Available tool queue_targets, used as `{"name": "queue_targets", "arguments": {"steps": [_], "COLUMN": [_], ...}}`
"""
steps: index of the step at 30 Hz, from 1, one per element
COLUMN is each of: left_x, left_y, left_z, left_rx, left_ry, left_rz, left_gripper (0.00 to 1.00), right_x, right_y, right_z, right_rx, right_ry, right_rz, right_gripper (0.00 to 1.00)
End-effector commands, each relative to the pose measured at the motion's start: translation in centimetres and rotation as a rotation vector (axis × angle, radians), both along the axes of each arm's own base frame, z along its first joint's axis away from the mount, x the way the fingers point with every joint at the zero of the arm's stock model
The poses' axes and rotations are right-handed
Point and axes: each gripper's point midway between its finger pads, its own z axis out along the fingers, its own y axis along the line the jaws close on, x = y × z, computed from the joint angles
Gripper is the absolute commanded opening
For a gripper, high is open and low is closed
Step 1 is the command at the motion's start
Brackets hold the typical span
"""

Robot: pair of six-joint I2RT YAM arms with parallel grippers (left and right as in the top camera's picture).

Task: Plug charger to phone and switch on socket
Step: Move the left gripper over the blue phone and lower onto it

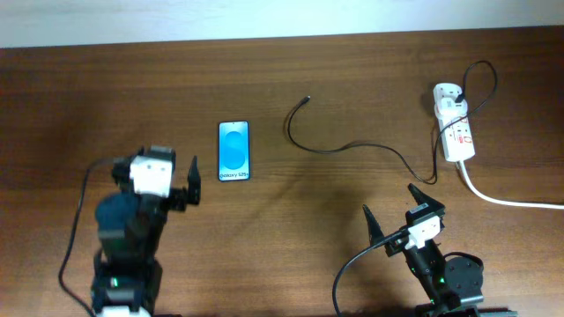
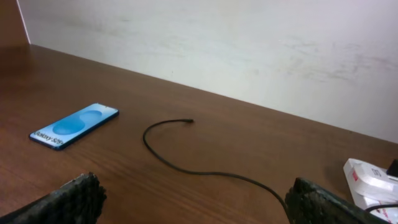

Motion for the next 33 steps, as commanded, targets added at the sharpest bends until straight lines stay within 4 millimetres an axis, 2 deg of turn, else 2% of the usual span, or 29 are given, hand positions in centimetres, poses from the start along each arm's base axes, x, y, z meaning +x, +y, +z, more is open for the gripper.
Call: {"name": "queue_targets", "arguments": {"steps": [1,3,5,7,9,11,12,14,15,17,19,21,24,25,27,28,30,33], "left_x": [4.2,7.7,10.4,13.3,14.5,14.0,13.3,12.8,12.7,12.9,13.1,12.7,12.6,12.4,12.5,12.4,12.0,11.6], "left_y": [-2.1,-3.4,-4.5,-6.5,-7.9,-9.8,-10.0,-10.4,-10.7,-10.7,-9.3,-8.0,-9.5,-9.6,-9.5,-9.5,-9.4,-9.6], "left_z": [2.0,2.7,2.9,1.4,-0.1,-5.3,-7.2,-10.3,-11.2,-11.7,-13.2,-14.1,-10.0,-10.2,-12.3,-14.5,-17.9,-21.3], "left_rx": [-0.047,-0.084,-0.102,-0.106,-0.107,-0.102,-0.102,-0.13,-0.146,-0.157,-0.202,-0.153,-0.098,-0.108,-0.094,-0.09,-0.067,-0.074], "left_ry": [0.126,0.254,0.333,0.483,0.605,0.812,0.884,0.981,1.007,1.013,1.071,1.1,1.065,1.075,1.119,1.166,1.238,1.308], "left_rz": [-0.117,-0.185,-0.225,-0.262,-0.281,-0.307,-0.307,-0.308,-0.318,-0.307,-0.087,0.14,0.211,0.225,0.243,0.27,0.292,0.318], "left_gripper": [0.99,0.99,0.99,0.99,0.99,0.99,0.99,0.99,0.99,0.99,1.0,0.94,1.0,1.0,0.97,0.95,0.95,0.99], "right_x": [0.1,0.1,0.1,0.1,0.1,0.1,0.1,0.1,0.1,0.1,0.1,0.1,0.1,0.1,0.1,0.1,0.1,0.1], "right_y": [-0.2,-0.2,-0.2,-0.2,-0.2,-0.2,-0.2,-0.2,-0.2,-0.2,-0.2,-0.2,-0.2,-0.2,-0.2,-0.2,-0.2,-0.2], "right_z": [-0.2,-0.2,-0.2,-0.2,-0.2,-0.2,-0.2,-0.2,-0.2,-0.2,-0.2,-0.2,-0.2,-0.2,-0.2,-0.2,-0.2,-0.2], "right_rx": [0.004,0.004,0.004,0.004,0.004,0.004,0.004,0.004,0.004,0.004,0.004,0.004,0.004,0.004,0.004,0.004,0.004,0.004], "right_ry": [0.003,0.003,0.003,0.003,0.003,0.003,0.003,0.003,0.003,0.003,0.003,0.003,0.003,0.003,0.003,0.003,0.003,0.003], "right_rz": [-0.011,-0.011,-0.011,-0.011,-0.011,-0.011,-0.011,-0.011,-0.011,-0.011,-0.011,-0.011,-0.011,-0.011,-0.011,-0.011,-0.011,-0.011], "right_gripper": [0.98,0.98,0.98,0.98,0.98,0.98,0.98,0.98,0.98,0.98,0.98,0.98,0.98,0.98,0.99,0.98,0.98,0.98]}}
